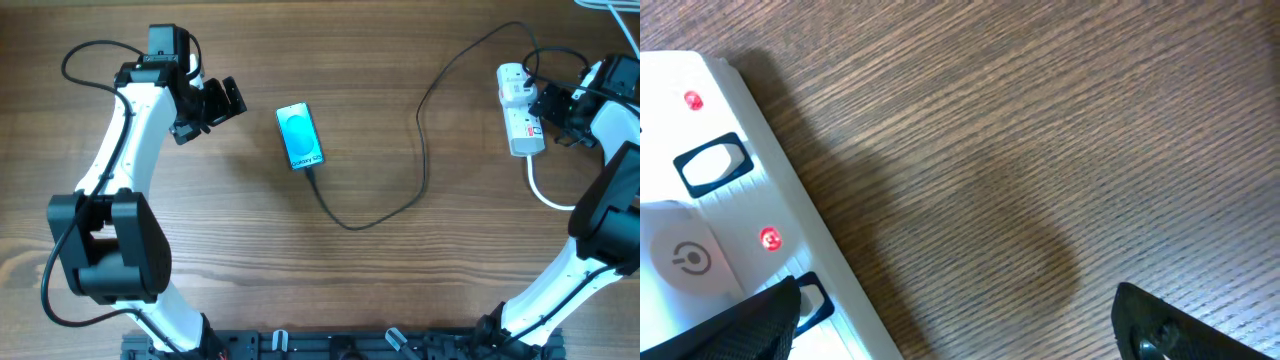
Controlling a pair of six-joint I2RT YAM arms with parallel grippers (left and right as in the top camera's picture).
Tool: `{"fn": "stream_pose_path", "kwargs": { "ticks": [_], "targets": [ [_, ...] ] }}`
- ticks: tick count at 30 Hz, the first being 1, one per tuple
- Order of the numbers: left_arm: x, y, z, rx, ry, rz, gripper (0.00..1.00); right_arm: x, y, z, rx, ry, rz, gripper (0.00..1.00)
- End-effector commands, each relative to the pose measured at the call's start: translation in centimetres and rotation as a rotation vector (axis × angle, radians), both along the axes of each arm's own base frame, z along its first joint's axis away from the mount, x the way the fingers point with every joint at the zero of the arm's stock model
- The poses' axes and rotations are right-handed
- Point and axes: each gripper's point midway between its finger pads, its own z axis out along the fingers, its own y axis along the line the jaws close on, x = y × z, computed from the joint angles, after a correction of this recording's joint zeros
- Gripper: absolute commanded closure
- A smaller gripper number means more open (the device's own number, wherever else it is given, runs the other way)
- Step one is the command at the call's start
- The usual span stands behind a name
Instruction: Plug charger to phone and switch on socket
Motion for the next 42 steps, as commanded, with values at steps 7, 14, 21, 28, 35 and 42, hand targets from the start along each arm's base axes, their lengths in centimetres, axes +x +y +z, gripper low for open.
{"fn": "stream_pose_path", "kwargs": {
  "ticks": [7, 14, 21, 28, 35, 42],
  "targets": [
    [0.3, 0.2, 0.8, 0.007, -0.023, -0.001, 0.00, -1.9, 0.3, -3.2, -0.022, 0.102, 0.006, 0.00],
    [0.3, 0.2, 0.8, 0.007, -0.023, -0.001, 0.00, -2.1, -0.2, -3.2, -0.047, 0.114, -0.007, 0.00],
    [0.3, 0.2, 0.8, 0.007, -0.023, -0.001, 0.00, -2.2, -0.4, -3.6, -0.059, 0.122, -0.011, 0.00],
    [0.3, 0.2, 0.8, 0.007, -0.023, -0.001, 0.00, -1.3, -1.6, -0.4, -0.117, 0.086, -0.037, 0.00],
    [0.3, 0.2, 0.8, 0.007, -0.023, -0.001, 0.00, -1.6, -2.2, 8.5, -0.197, -0.025, -0.072, 0.00],
    [0.3, 0.2, 0.8, 0.007, -0.023, -0.001, 0.00, -1.4, 2.7, 15.2, -0.034, -0.205, 0.064, 0.00]
  ]
}}
